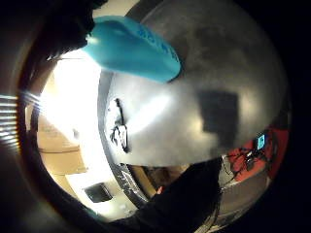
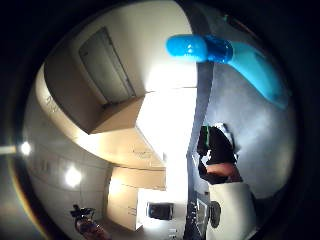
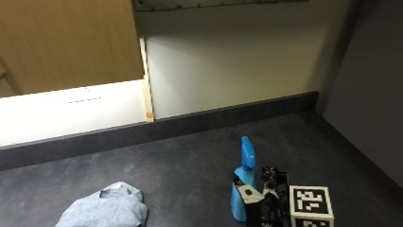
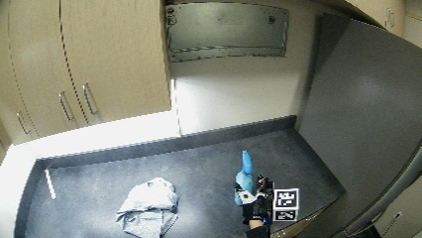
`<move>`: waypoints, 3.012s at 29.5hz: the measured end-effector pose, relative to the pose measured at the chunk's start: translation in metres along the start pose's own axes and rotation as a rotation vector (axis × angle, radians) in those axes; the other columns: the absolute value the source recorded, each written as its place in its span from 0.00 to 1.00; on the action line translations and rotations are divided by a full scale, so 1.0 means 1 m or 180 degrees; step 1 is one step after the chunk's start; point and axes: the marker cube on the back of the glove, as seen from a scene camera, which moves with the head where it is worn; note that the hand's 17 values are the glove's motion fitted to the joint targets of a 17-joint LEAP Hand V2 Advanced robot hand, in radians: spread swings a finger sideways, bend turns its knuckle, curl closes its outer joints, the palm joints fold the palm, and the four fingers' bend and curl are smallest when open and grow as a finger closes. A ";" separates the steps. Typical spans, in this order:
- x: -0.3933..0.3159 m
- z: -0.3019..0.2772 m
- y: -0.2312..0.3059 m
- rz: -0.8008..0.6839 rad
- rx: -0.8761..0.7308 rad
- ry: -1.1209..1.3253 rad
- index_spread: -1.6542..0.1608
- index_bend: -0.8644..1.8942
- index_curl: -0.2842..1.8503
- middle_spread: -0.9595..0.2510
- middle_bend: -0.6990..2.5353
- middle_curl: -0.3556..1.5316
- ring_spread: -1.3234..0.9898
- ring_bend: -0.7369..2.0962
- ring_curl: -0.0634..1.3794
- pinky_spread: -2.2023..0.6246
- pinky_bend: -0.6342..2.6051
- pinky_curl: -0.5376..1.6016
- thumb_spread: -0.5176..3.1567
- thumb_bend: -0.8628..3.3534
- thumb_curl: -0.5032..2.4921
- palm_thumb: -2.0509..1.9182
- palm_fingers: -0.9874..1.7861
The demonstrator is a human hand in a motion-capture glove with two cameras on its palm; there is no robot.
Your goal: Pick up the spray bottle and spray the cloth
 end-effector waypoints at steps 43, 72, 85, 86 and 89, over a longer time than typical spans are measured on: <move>0.034 -0.023 -0.025 -0.0159 0.0304 -0.0008 0.83 0.52 0.37 0.74 0.35 0.44 0.58 0.33 0.28 0.82 0.24 0.34 0.38 0.21 0.38 0.81 0.68; -0.085 0.001 -0.008 -0.0560 0.0043 0.0245 0.85 0.50 0.39 0.74 0.34 0.46 0.56 0.33 0.32 0.82 0.24 0.32 0.33 0.20 0.40 0.83 0.70; -0.128 0.113 0.031 -0.0642 -0.0909 0.0258 0.86 0.49 0.40 0.75 0.33 0.46 0.56 0.33 0.33 0.82 0.24 0.31 0.32 0.20 0.41 0.83 0.71; -0.128 0.116 0.031 -0.0634 -0.0925 0.0281 0.86 0.49 0.40 0.75 0.33 0.46 0.56 0.33 0.33 0.82 0.24 0.31 0.32 0.20 0.41 0.83 0.71; -0.127 0.120 0.028 -0.0624 -0.0955 0.0386 0.86 0.49 0.40 0.75 0.33 0.46 0.56 0.33 0.34 0.82 0.24 0.32 0.32 0.20 0.41 0.83 0.71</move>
